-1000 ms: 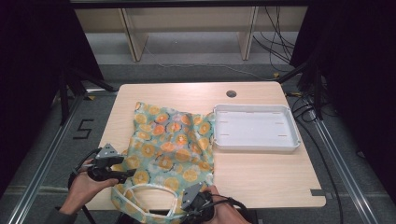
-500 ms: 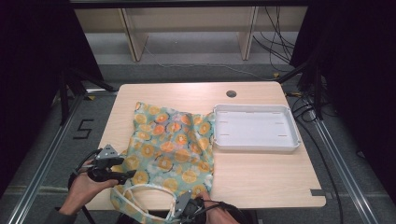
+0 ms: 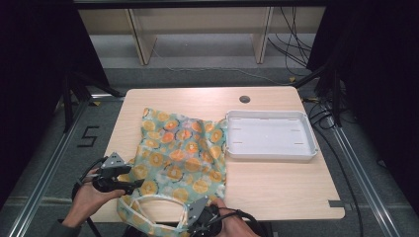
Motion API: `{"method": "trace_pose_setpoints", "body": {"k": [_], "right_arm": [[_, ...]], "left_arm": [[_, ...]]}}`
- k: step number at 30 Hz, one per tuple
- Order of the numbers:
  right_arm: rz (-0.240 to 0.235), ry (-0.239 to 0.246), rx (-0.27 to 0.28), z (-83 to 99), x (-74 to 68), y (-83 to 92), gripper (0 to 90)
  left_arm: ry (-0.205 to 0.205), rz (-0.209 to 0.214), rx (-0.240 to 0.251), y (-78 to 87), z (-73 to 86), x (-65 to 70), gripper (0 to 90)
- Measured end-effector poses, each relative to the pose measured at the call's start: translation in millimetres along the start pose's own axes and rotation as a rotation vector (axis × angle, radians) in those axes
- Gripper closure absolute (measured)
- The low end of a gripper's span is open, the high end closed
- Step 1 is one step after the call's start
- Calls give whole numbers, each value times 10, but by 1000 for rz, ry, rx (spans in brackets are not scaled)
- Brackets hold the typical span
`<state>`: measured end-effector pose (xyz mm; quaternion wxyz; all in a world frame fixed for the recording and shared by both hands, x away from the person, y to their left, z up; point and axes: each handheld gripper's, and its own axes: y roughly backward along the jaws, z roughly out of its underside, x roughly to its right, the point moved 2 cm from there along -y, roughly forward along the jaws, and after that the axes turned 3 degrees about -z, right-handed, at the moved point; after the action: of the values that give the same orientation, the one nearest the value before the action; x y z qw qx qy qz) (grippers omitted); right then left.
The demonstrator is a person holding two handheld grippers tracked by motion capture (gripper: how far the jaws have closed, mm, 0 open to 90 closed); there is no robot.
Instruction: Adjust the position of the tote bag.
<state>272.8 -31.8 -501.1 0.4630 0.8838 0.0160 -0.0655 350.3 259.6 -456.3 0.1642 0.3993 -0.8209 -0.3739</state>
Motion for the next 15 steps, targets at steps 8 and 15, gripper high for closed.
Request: {"method": "trace_pose_setpoints", "body": {"k": [8, 15], "right_arm": [[9, -80, 98, -54, 123, 214, 900], [32, -83, 144, -90, 225, 329, 900]], "left_arm": [[-3, 9, 12, 30, -22, 20, 305], [-4, 11, 9, 33, -19, 13, 304]]}}
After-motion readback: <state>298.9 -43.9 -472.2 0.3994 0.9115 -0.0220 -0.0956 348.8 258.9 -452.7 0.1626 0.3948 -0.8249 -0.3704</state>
